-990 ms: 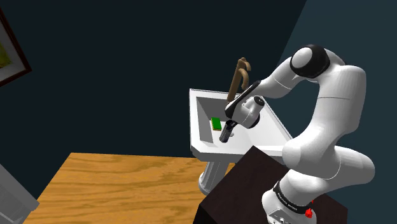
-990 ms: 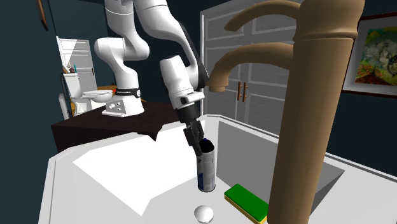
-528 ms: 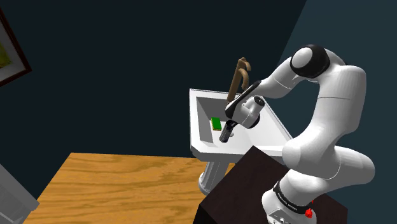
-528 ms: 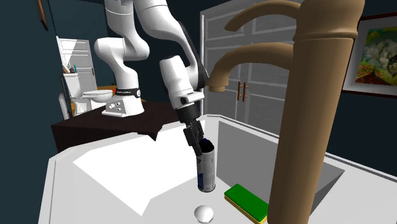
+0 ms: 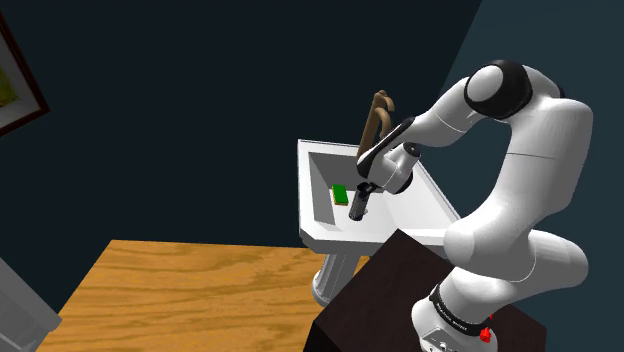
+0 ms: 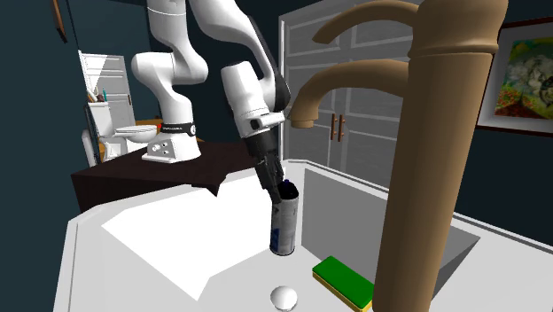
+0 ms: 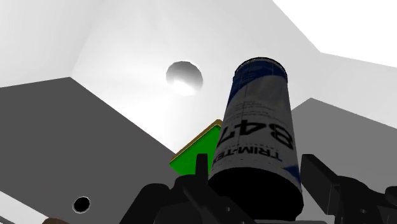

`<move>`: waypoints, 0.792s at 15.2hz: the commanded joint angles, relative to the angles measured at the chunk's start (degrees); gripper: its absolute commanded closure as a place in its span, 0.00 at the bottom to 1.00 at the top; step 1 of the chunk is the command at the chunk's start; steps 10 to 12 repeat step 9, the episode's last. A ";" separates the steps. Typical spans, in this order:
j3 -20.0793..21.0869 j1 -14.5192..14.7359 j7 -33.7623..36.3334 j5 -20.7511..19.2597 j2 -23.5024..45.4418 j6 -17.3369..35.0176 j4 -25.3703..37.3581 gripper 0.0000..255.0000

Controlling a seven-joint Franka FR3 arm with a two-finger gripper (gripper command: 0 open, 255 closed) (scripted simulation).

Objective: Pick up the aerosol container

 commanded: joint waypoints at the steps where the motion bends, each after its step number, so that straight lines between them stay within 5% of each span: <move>1: -0.89 1.06 0.11 0.72 -2.14 -1.58 -0.50 1.00; 7: -5.91 6.23 1.07 2.03 -8.56 -6.79 -1.84 1.00; 12: -6.06 6.36 1.18 1.95 -8.72 -6.92 -1.88 1.00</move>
